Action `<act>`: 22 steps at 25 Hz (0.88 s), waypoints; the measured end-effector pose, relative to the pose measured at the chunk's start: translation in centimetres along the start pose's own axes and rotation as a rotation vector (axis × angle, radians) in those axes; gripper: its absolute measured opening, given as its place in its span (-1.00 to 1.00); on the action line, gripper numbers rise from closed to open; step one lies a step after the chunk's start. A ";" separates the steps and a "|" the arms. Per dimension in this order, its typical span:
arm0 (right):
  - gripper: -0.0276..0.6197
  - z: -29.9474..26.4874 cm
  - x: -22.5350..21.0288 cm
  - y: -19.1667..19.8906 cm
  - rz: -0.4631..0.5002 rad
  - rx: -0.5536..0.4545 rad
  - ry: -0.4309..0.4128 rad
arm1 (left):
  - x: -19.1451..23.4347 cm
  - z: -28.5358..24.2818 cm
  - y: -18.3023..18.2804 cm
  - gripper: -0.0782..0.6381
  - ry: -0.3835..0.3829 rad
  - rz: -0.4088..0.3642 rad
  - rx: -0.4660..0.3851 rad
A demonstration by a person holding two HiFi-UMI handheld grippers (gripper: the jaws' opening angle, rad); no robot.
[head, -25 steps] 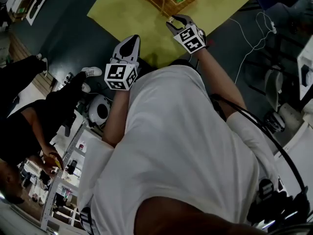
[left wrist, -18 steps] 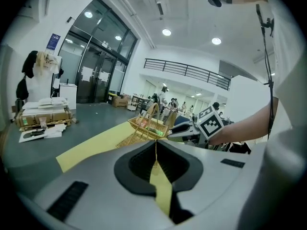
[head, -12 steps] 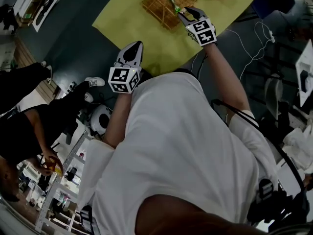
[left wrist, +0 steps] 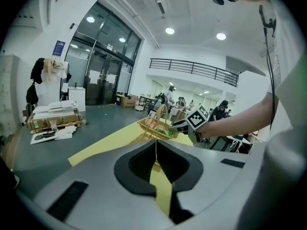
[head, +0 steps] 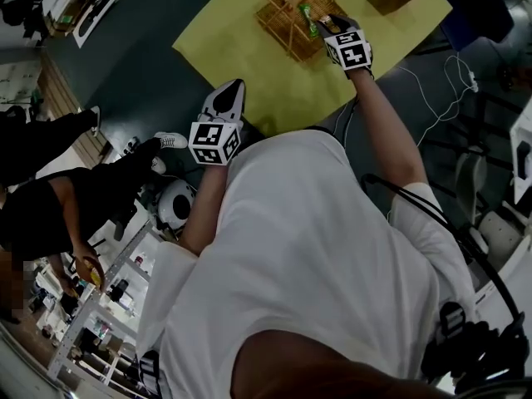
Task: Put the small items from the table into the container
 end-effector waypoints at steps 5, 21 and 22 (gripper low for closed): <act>-0.41 -0.9 -1.5 0.6 0.014 0.004 0.004 | -0.4 -1.4 0.8 -0.76 -0.011 0.008 0.016; -0.35 3.2 -1.2 -0.5 -0.039 -0.078 0.046 | -0.3 -2.8 0.7 -0.76 0.040 0.023 -0.010; -0.35 3.8 -1.4 -0.5 -0.056 -0.088 0.051 | -0.4 -3.3 0.6 -0.76 0.047 0.025 -0.013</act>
Point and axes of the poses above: the fingertips, and each gripper's own axes: z backward along the fingers, x to its left, y out of its underside, the point moved 8 cm from there along z, backward along the fingers, and after that the axes turned 13 degrees about -x, right-handed, at the moved point
